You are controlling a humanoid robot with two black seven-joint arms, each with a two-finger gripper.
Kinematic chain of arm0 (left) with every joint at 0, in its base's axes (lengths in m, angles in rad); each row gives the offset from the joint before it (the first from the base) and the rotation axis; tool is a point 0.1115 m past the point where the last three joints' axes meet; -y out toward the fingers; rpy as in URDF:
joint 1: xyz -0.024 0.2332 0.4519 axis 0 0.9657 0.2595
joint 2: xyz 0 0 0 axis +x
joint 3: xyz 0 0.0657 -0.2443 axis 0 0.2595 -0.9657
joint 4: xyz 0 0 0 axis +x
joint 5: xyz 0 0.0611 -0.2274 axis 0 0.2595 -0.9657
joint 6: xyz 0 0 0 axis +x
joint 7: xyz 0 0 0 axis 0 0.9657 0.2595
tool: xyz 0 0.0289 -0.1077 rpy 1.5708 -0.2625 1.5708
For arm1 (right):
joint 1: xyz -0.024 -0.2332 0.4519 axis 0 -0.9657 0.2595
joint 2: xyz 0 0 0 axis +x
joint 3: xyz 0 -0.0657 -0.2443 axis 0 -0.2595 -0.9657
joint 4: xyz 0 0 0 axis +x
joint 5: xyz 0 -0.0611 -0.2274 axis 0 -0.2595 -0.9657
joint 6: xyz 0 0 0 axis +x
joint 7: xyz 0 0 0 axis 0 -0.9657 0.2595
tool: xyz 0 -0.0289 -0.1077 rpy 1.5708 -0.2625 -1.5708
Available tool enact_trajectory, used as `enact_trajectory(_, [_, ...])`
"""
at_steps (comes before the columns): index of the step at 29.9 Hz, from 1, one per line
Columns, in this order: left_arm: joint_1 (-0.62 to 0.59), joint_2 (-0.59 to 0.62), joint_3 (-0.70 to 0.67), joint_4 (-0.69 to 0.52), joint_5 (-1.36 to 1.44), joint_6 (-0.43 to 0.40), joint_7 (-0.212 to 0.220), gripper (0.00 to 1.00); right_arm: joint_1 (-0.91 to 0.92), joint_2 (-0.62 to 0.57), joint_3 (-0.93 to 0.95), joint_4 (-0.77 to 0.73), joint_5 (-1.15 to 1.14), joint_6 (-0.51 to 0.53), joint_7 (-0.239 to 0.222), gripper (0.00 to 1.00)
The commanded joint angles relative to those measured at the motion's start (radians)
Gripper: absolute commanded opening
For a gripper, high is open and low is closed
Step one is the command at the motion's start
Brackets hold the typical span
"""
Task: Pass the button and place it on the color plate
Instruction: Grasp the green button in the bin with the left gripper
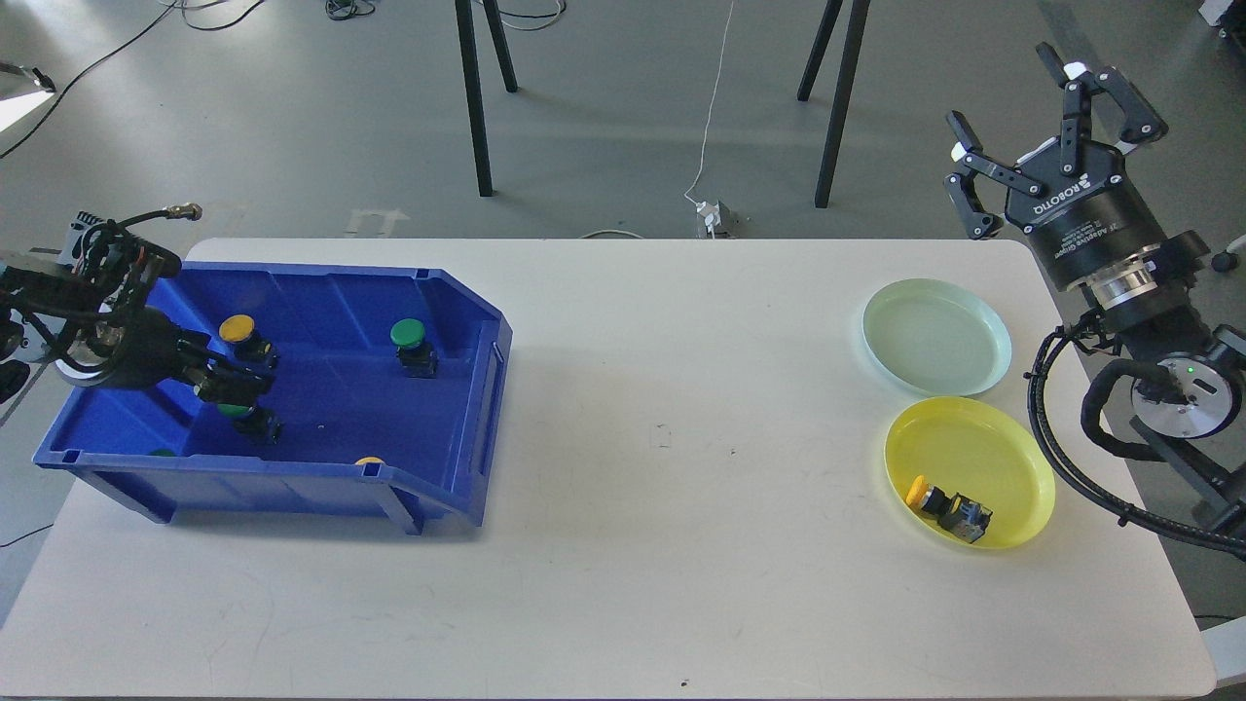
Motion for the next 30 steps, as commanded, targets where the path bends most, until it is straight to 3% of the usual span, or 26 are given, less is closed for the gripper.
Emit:
enact_trajectory(1, [0.002,-0.020,0.000,0.034,-0.001,0.000,0.000,0.95,-0.001,0.000,0.000,-0.001,0.000,0.000,0.000,0.78])
enact_trajectory(30, [0.059,-0.109,0.001,0.166,-0.011,0.000,0.000,0.96,-0.031,-0.002,0.003,0.002,0.003,0.000,0.000,0.78])
